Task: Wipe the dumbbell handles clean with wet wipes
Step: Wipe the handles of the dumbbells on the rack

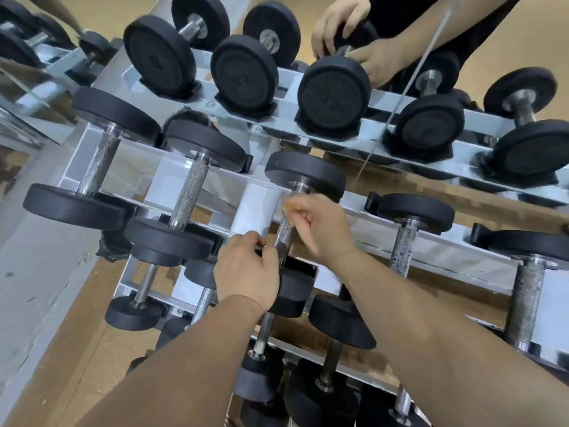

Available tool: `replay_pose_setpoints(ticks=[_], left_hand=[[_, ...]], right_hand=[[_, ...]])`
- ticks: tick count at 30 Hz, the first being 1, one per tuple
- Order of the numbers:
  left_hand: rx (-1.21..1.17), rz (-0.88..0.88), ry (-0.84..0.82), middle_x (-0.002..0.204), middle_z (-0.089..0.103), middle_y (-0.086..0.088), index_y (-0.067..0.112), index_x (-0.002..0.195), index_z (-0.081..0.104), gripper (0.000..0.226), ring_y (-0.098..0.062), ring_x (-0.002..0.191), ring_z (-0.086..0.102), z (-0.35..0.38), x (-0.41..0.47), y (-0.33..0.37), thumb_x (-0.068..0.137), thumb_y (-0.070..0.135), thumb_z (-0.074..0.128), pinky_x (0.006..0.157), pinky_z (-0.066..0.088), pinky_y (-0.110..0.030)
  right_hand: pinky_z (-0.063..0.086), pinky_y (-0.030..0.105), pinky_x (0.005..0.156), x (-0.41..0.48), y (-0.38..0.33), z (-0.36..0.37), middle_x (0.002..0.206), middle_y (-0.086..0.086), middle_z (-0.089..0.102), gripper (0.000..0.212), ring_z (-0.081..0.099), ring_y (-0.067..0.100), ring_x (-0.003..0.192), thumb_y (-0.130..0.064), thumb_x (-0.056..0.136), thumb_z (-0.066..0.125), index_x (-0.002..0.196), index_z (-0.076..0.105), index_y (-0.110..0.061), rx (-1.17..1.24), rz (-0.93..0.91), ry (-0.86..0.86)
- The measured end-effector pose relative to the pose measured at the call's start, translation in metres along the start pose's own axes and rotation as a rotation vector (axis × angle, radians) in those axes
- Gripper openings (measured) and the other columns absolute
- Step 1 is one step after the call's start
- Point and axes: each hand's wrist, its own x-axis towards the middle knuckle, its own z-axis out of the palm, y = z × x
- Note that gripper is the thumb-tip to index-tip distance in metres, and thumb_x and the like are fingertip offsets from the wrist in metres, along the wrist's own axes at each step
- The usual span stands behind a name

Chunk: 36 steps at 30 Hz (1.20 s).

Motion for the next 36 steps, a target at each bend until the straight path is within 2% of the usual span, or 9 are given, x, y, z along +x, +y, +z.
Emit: replay_pose_setpoints(ticks=[4, 9, 12, 16, 23, 26, 30, 32, 36], left_hand=[[-0.006, 0.000, 0.009, 0.099, 0.060, 0.000, 0.023, 0.089, 0.062, 0.036, -0.027, 0.101, 0.051, 0.000, 0.001, -0.001, 0.079, 0.042, 0.034, 0.087, 0.047, -0.046], [-0.015, 0.025, 0.026, 0.098, 0.062, -0.001, 0.020, 0.092, 0.064, 0.040, -0.027, 0.099, 0.053, 0.003, 0.001, -0.004, 0.079, 0.042, 0.033, 0.087, 0.047, -0.046], [-0.010, 0.022, 0.024, 0.097, 0.061, -0.001, 0.020, 0.091, 0.064, 0.037, -0.027, 0.098, 0.052, 0.002, 0.002, -0.003, 0.079, 0.040, 0.035, 0.086, 0.047, -0.046], [-0.018, 0.025, 0.024, 0.096, 0.060, 0.001, 0.020, 0.090, 0.063, 0.035, -0.026, 0.098, 0.051, 0.001, 0.002, -0.004, 0.079, 0.039, 0.036, 0.085, 0.048, -0.046], [-0.015, 0.042, 0.024, 0.102, 0.063, -0.001, 0.020, 0.101, 0.064, 0.039, -0.028, 0.103, 0.052, 0.003, 0.003, -0.006, 0.080, 0.039, 0.037, 0.087, 0.048, -0.046], [-0.033, 0.037, 0.020, 0.101, 0.063, 0.000, 0.020, 0.100, 0.064, 0.038, -0.027, 0.102, 0.053, 0.003, 0.002, -0.006, 0.080, 0.039, 0.037, 0.087, 0.049, -0.047], [-0.033, 0.036, 0.017, 0.106, 0.063, 0.000, 0.021, 0.106, 0.064, 0.041, -0.026, 0.105, 0.053, 0.002, 0.002, -0.005, 0.081, 0.039, 0.037, 0.089, 0.049, -0.046], [-0.044, 0.041, 0.015, 0.108, 0.064, 0.000, 0.020, 0.110, 0.063, 0.042, -0.026, 0.106, 0.054, 0.002, 0.002, -0.005, 0.081, 0.038, 0.037, 0.090, 0.048, -0.046], [-0.064, 0.049, 0.011, 0.110, 0.065, -0.001, 0.020, 0.111, 0.062, 0.043, -0.025, 0.106, 0.055, 0.002, 0.002, -0.006, 0.081, 0.039, 0.038, 0.092, 0.048, -0.046]], right_hand=[[0.050, 0.032, 0.077, 0.001, -0.006, 0.003, 0.081, -0.001, 0.065, 0.018, 0.058, 0.016, 0.078, -0.026, 0.096, 0.062, 0.085, 0.075, -0.021, 0.008, 0.102, 0.063], [0.051, 0.028, 0.074, -0.026, -0.009, 0.001, 0.083, -0.002, 0.061, 0.023, 0.059, 0.016, 0.079, -0.028, 0.099, 0.057, 0.100, 0.078, -0.018, 0.007, -0.128, -0.172], [0.048, 0.032, 0.073, 0.003, -0.004, 0.000, 0.077, -0.005, 0.057, 0.025, 0.056, 0.021, 0.077, -0.026, 0.100, 0.056, 0.086, 0.074, -0.018, -0.083, -0.070, -0.060], [0.034, 0.018, 0.074, 0.009, -0.008, 0.005, 0.085, -0.005, 0.060, 0.020, 0.056, 0.016, 0.084, -0.027, 0.099, 0.059, 0.104, 0.077, -0.021, -0.082, 0.083, 0.066], [0.043, 0.018, 0.069, -0.027, 0.000, 0.003, 0.079, -0.012, 0.054, 0.016, 0.053, 0.006, 0.074, -0.023, 0.095, 0.065, 0.103, 0.078, -0.019, 0.054, -0.145, -0.221], [0.049, 0.031, 0.070, -0.004, 0.001, 0.005, 0.075, -0.002, 0.060, 0.021, 0.056, 0.016, 0.074, -0.026, 0.096, 0.061, 0.087, 0.077, -0.017, -0.043, -0.107, -0.036], [0.052, 0.031, 0.080, 0.003, -0.001, 0.007, 0.083, -0.003, 0.067, 0.011, 0.060, 0.014, 0.081, -0.018, 0.092, 0.068, 0.091, 0.079, -0.016, 0.068, 0.083, 0.227], [0.052, 0.036, 0.073, -0.010, -0.003, 0.009, 0.072, -0.002, 0.060, 0.014, 0.056, 0.016, 0.073, -0.016, 0.092, 0.068, 0.081, 0.076, -0.015, 0.065, 0.026, 0.127], [0.050, 0.032, 0.067, -0.034, -0.001, 0.007, 0.082, 0.000, 0.064, 0.025, 0.060, 0.018, 0.075, -0.028, 0.096, 0.056, 0.102, 0.078, -0.019, 0.015, -0.178, -0.202]])
